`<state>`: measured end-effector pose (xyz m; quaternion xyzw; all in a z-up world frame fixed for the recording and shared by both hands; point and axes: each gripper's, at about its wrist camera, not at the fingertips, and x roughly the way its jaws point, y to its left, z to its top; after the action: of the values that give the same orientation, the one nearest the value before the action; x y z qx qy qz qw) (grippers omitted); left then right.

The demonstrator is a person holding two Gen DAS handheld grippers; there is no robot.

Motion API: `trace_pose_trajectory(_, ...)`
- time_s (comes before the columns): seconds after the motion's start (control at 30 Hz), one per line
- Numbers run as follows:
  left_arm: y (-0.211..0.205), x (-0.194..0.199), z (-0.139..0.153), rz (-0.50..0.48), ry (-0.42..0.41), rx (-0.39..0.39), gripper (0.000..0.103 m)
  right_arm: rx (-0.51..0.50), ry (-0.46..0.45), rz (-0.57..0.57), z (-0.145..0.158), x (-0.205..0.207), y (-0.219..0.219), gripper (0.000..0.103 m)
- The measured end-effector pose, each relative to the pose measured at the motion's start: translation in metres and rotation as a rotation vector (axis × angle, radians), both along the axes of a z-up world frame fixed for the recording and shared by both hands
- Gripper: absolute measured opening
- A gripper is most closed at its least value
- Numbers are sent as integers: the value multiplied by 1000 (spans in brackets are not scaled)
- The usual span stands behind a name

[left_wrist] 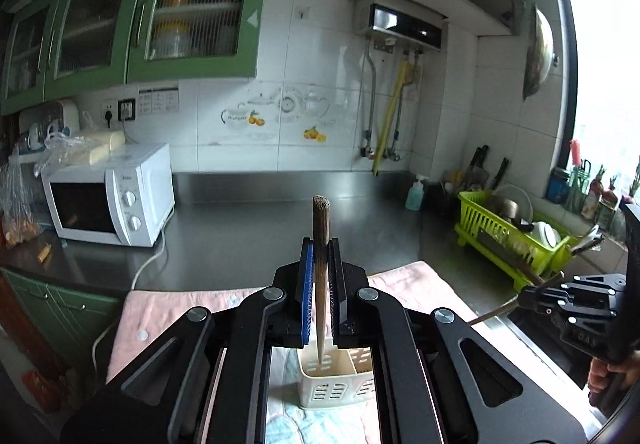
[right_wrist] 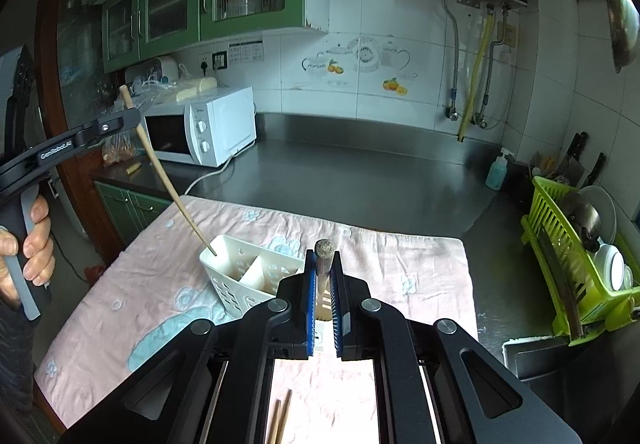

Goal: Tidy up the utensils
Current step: 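Lower the left tool's chopstick into the holder while the right tool releases its own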

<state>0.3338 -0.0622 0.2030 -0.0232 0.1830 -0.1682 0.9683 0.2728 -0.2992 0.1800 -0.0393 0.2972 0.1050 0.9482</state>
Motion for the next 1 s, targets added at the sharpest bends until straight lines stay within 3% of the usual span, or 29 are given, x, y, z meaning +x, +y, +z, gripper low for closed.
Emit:
trace_pose_trajectory(0.33,-10,38,-53,-9,134,27,6,-1,95,-3,-41,38,6,7)
trace_pose_trajectory(0.53,-13,39,-70,-19,155,50,10,24,119,-17,-57,46,4,7)
trace_pose_trajectory(0.6,-13,36,-71,-17,155,53,15,27,111,-25,-58,45,2,11)
trace_pose_trajectory(0.7,-15,29,-71,-15,144,58,33,40,92,-33,-56,39,-2,26)
trace_pose_trajectory(0.77,-15,21,-70,-12,131,59,43,39,72,-40,-51,31,-5,29)
trace_pose_trajectory(1.0,-13,-21,-67,29,75,102,59,57,-3,-44,-38,-15,-9,42)
